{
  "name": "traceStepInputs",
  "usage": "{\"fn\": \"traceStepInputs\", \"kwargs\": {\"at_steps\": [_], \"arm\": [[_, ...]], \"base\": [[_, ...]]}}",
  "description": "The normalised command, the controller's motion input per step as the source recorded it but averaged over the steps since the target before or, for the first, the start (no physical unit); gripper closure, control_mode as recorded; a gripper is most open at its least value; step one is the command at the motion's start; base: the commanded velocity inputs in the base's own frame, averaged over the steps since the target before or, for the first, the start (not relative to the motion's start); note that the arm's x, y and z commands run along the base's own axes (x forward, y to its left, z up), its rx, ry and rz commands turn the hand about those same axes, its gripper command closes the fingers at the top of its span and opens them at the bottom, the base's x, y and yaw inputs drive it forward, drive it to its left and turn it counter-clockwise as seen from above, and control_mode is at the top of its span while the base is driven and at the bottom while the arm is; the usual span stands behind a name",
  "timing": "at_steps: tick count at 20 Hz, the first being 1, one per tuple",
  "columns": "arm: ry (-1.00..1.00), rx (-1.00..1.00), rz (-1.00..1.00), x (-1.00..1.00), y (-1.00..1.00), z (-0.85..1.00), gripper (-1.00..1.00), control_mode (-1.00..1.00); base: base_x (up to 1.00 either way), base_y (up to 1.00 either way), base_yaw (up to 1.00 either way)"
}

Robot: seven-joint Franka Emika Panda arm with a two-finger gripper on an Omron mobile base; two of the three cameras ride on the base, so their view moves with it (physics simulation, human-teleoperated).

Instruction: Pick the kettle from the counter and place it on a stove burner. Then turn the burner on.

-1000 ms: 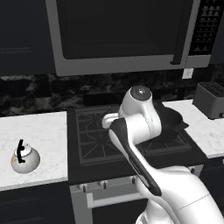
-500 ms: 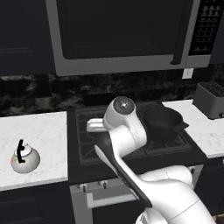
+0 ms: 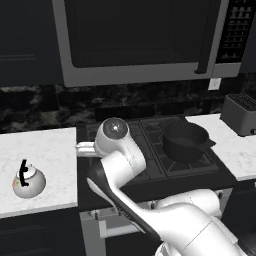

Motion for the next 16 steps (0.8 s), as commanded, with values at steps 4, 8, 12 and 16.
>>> {"fn": "traceStepInputs", "kwargs": {"at_steps": [4,8,12,16], "arm": [[0.1,0.0,0.04,0.0,0.69,-0.15,-1.0,-1.0],[0.11,0.0,0.06,0.0,0.65,-0.17,-1.0,-1.0],[0.11,0.0,0.07,0.0,0.64,-0.17,-1.0,-1.0],[0.04,0.0,0.07,0.0,0.62,-0.18,-1.0,-1.0]], "base": [[0.0,0.0,0.0],[0.0,0.0,0.0],[0.0,0.0,0.0],[0.0,0.0,0.0]]}}
